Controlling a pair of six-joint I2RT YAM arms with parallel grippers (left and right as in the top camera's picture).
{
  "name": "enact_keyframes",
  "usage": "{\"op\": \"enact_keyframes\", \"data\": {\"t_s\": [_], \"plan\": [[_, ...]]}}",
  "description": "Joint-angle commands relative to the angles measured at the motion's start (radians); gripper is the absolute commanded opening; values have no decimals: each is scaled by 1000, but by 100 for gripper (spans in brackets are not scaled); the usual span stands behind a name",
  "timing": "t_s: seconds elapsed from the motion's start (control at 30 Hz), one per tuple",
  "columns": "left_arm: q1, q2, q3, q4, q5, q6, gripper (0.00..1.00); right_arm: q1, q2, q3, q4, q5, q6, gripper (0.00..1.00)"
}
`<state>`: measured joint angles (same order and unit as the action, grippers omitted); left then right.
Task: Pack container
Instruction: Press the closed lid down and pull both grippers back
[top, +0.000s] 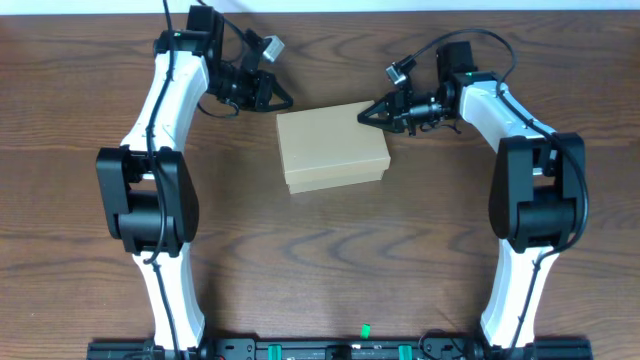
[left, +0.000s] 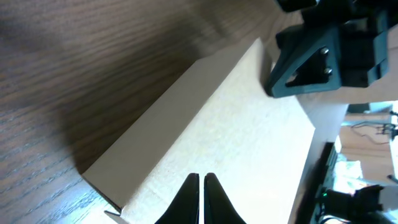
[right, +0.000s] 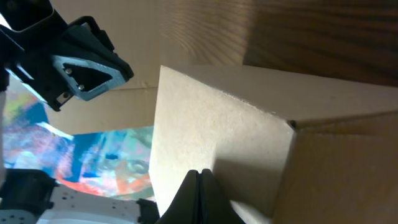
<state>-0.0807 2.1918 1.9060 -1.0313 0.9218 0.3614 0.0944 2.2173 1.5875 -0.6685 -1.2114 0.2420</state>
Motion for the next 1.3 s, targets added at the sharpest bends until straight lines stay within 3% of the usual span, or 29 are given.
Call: {"op": "enact_keyframes", "data": {"t_s": [0.0,0.17,0.5,0.93,1.27], "plan": [[6,-16,5,-51,-73,70,6,7,-14,3,-15,183,-55,2],[-32,-16,-2,-142,-188,126,6,36,-46,3,-70,344,-129,1],[-96,-12,-27,-173,-363,133,6,37,-46,3,-67,348,-128,1],[-85,-21,-48,-160,-371,105,6,30,-114,4,-60,356,-128,1],[51,-218,20,-147,-258,22,6,32,-370,4,-282,806,-106,1]]}}
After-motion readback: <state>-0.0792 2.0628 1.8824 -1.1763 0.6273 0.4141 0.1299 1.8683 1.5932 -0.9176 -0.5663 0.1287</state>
